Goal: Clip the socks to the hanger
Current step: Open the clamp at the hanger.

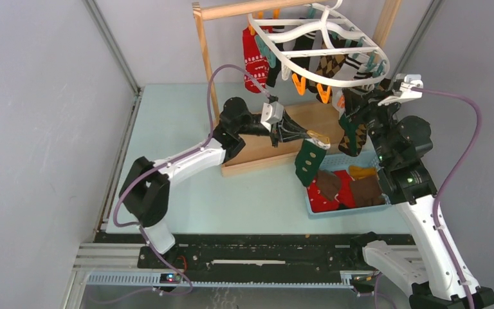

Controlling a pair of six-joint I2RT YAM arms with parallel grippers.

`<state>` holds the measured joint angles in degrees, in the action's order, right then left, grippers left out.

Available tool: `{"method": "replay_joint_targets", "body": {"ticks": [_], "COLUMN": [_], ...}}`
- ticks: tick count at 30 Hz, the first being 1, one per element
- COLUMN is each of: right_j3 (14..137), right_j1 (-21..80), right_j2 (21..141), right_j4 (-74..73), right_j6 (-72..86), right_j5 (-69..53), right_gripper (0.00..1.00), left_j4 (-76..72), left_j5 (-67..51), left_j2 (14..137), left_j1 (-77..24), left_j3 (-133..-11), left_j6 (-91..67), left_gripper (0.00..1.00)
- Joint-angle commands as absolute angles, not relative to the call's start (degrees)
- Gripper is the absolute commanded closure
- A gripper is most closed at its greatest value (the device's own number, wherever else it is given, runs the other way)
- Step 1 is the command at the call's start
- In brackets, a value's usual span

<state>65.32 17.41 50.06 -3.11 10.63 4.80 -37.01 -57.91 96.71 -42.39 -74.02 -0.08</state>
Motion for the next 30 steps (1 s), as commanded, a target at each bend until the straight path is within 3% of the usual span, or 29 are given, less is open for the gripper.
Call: {"method": "replay_joint_targets", "body": {"ticks": [1, 13, 30], "right_j3": [67.41, 67.41, 67.41], "right_j1": [16.26, 13.22, 12.74], "right_j2": [48.66, 48.15, 48.35], "right_j4": [-3.64, -4.47, -4.92], "right_j6": [11.46, 12.92, 14.49], "right_j5": [0.65, -6.43, -10.76], "right_gripper": [0.90, 0.91, 0.92], "left_j4": [-54.11, -73.29, -74.32], "left_j5": [-60.29, -58.12, -55.58], "left_j2": [100.67, 113.90, 119.15], "left_j1": [-41.84, -41.69, -42.89], "left_j3": [-80.33, -93.00, -99.31], "left_j6": [-12.21, -32.48, -37.62], "left_gripper": [1.00, 1.00, 1.00]}}
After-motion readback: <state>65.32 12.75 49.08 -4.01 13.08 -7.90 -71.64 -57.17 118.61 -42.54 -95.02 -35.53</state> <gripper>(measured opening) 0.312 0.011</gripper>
